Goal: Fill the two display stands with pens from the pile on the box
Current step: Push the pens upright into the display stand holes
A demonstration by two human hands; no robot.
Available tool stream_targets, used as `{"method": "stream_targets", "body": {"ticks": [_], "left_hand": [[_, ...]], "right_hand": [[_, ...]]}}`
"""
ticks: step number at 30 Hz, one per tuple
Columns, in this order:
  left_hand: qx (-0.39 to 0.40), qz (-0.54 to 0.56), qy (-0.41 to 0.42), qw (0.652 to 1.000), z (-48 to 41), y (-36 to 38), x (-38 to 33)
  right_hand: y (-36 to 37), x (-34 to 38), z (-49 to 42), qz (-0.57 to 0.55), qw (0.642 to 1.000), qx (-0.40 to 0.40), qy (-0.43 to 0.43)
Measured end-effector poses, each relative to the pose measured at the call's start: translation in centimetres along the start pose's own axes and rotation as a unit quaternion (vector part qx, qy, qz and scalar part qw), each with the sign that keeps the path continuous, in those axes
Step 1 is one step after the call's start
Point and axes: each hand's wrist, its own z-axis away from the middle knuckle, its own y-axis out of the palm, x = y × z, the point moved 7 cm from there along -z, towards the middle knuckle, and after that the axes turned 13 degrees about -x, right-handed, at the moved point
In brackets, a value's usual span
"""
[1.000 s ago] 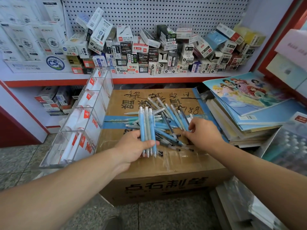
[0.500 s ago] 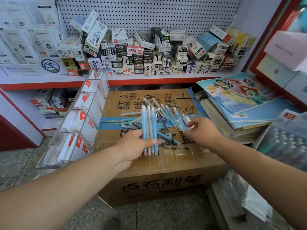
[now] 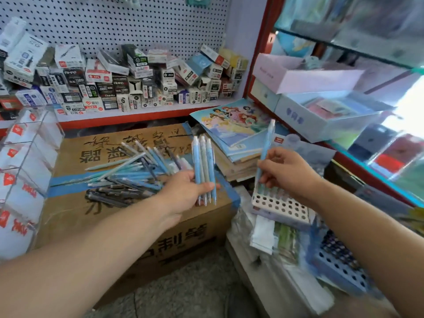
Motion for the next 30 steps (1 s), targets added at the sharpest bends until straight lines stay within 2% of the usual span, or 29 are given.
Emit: {"method": "stream_targets", "body": {"ticks": [5,7,11,13,19,30], "left_hand": [[0.042,-0.001,0.015,0.999,1.1,7.0,-0.6],[0.055,-0.003,0.014,0.998,1.4,9.1,-0.7],[0.071,-0.016,0.004,0.997,1.4,12.5,-0.4],[0.075,-0.024,0.002,0.997,1.2,13.5,-0.2],[0.097,-0.054,0.008,0.994,0.3,14.7,0.5],[0.116,-0.106,0.016,0.987,-1.6,14.7,1.6]], "right_hand": [[-8.6,-2.6,0.5,0.037,0.991,-0.126,0.006],[-10.8,-3.9,0.3,0.033,0.987,-0.153,0.029],[-11.8,-6.6,-0.8,-0.073,0.973,-0.186,0.115],[-11.3,-7.2,-1.2,-0.079,0.971,-0.189,0.122],[-11.2,-7.6,-1.3,0.091,0.980,-0.168,0.046],[-11.0,-8.6,-2.2,0.183,0.971,-0.150,-0.026]]}}
